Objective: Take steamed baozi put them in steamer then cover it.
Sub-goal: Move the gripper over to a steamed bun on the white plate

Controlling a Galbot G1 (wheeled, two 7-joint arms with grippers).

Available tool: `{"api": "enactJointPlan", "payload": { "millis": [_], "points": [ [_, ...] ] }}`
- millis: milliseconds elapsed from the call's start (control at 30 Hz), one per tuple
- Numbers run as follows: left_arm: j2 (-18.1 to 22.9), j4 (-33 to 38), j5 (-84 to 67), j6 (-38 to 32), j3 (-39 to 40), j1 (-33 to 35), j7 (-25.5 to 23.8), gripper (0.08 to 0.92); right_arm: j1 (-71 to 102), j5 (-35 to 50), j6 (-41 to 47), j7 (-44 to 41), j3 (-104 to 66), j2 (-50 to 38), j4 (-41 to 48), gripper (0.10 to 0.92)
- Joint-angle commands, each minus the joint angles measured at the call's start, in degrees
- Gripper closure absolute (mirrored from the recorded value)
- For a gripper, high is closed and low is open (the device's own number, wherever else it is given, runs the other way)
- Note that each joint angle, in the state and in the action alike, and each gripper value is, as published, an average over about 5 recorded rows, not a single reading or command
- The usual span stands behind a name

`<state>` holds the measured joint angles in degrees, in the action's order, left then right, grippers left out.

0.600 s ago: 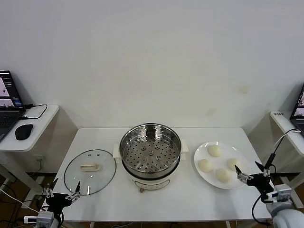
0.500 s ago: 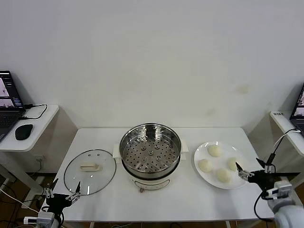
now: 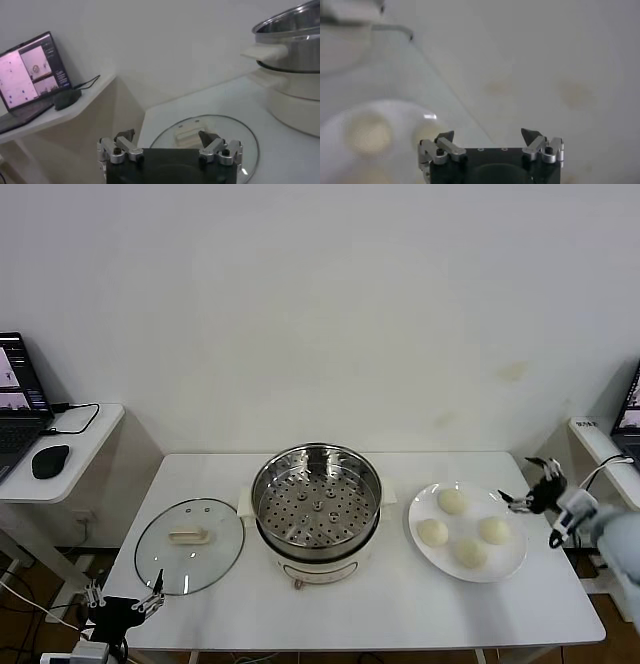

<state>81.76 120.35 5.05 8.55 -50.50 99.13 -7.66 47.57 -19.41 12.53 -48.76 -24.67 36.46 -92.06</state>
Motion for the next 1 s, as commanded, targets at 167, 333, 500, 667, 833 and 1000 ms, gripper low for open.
{"api": "enactJointPlan", "payload": {
  "millis": [167, 333, 500, 667, 833, 1000],
  "points": [
    [1.53, 1.06, 0.75, -0.14, -0.53, 0.78, -0.23, 0.177, -34.59, -12.65, -14.79, -23.45, 32.14, 3.09, 22.69, 0.203],
    [1.61, 1.14, 0.90, -0.16, -0.70, 0.93, -0.52, 0.177, -35.68, -14.22, -15.69, -22.85, 34.21, 8.40, 27.67, 0.203],
    [1.87, 0.94, 1.14, -0.21, -0.78, 1.09, -0.55, 0.177, -34.13, -16.23, -15.33, -19.41, 33.23, 12.18, 31.29, 0.203],
    [2.27, 0.60, 1.79, -0.30, -0.73, 1.32, -0.61, 0.177, -33.76, -17.95, -15.16, -16.43, 32.66, 14.57, 34.78, 0.203],
    [2.34, 0.78, 2.22, -0.31, -0.82, 1.66, -0.82, 0.177, -33.89, -17.77, -14.87, -14.72, 32.43, 16.33, 37.19, 0.203],
    [2.61, 0.41, 2.59, -0.31, -0.88, 1.74, -0.62, 0.177, -33.60, -18.59, -14.47, -14.96, 32.09, 17.61, 38.79, 0.203]
  ]
}}
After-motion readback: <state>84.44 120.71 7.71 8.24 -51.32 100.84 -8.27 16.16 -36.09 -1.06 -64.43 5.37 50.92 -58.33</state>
